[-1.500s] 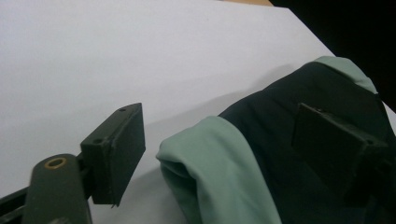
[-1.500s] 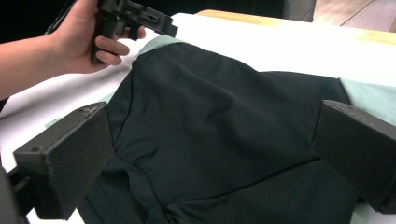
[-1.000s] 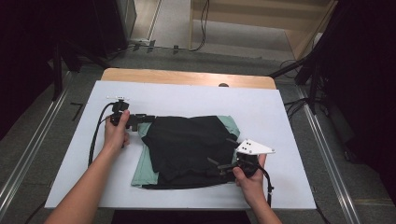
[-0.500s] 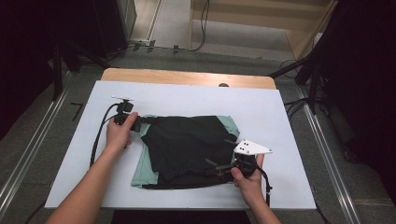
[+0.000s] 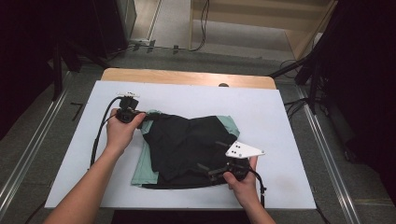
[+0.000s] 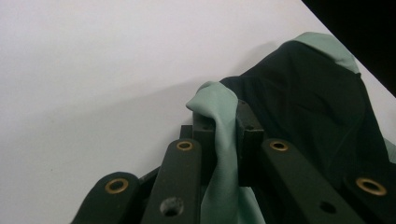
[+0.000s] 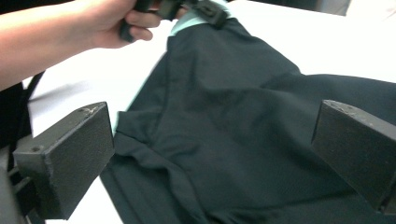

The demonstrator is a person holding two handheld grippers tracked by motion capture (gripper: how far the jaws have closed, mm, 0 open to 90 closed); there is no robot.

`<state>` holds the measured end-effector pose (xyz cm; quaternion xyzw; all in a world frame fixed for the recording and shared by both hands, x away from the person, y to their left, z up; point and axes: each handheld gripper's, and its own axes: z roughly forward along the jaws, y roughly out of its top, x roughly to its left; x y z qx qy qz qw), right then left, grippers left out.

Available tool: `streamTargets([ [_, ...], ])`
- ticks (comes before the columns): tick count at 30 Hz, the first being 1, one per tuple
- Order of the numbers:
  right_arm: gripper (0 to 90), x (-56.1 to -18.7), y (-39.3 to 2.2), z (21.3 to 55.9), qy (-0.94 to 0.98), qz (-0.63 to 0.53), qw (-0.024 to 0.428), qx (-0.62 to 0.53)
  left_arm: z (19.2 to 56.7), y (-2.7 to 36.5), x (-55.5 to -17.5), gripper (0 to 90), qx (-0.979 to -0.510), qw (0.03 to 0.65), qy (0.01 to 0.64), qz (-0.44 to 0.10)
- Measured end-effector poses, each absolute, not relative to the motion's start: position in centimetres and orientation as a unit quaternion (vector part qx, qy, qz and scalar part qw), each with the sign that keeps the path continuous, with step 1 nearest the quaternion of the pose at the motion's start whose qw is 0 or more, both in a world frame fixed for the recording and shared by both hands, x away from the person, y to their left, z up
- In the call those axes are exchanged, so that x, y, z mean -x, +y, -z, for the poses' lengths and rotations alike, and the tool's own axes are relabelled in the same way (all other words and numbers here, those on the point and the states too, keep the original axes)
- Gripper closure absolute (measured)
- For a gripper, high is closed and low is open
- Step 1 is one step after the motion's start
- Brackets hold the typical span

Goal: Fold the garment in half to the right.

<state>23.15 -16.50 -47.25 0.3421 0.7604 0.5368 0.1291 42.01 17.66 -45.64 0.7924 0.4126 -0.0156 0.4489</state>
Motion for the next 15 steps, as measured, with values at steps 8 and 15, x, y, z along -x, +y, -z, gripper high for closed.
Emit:
streamTargets([
  [8,0.0,-22.4,-12.4,47.3,0.785,-0.528,0.110,-0.306,45.0,17.4,-41.6,82.1,-0.797,0.448,0.405,0.005],
  [15,0.0,-22.1,-9.4,47.5,0.797,-0.519,0.110,-0.288,44.6,17.2,-41.4,82.1,-0.797,0.451,0.401,0.000],
])
